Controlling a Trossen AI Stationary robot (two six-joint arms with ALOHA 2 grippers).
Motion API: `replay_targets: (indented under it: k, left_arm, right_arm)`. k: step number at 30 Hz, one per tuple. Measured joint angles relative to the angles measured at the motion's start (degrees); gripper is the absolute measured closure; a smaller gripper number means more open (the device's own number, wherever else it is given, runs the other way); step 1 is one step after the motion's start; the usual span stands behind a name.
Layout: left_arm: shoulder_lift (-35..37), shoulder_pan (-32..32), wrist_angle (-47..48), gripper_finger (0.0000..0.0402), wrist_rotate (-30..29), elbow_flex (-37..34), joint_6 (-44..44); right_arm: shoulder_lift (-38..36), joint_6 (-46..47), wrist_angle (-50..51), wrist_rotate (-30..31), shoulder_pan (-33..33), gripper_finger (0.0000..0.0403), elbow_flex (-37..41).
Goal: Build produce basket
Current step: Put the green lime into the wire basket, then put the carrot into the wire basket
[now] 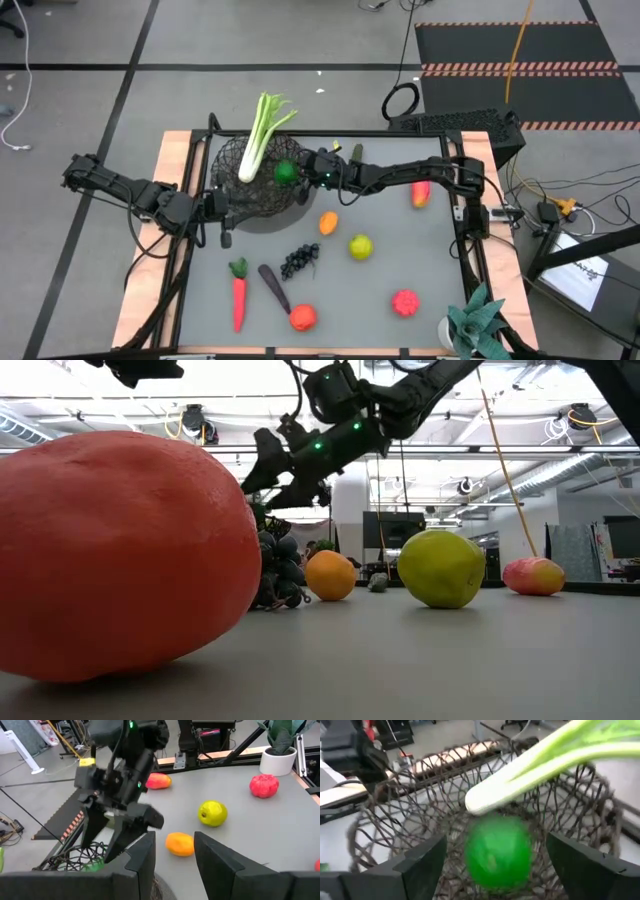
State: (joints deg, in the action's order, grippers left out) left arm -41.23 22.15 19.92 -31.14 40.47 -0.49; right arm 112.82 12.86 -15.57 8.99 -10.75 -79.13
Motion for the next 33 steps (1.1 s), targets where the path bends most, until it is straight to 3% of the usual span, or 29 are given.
replay_targets:
  k: [6,13,17,22,27,33]
  left_arm:
    - [0.00,0.00,-0.02,0.0266,-0.01,0.00,-1.32]
    - [0.00,0.02,-0.04,0.0266,-1.29,0.00,-2.00]
    - [0.01,0.00,-0.07,0.0266,-5.43,0.00,-3.94]
    - [-1.53,1.31,0.17,0.0266,-5.51,0.13,-9.27]
    - [-9.71,4.93,5.27,0.0266,-6.61,5.00,-17.38]
    - [-23.47,9.39,20.39,0.0266,-6.90,19.05,-31.24]
  right_arm:
    - [-6.73,-3.50,6.25,0.17,2.74,0.0073,-0.11]
    - [-16.44,-4.58,21.64,0.58,11.82,0.0083,-0.11]
    - [-21.83,-3.45,29.75,7.10,19.12,0.0085,-0.09]
    - [-25.81,-1.12,38.98,17.28,28.29,0.0085,-0.09]
    - [-26.30,2.58,46.50,22.28,35.35,0.0085,-0.09]
    - [-26.31,3.01,50.99,22.64,38.46,0.0085,0.00]
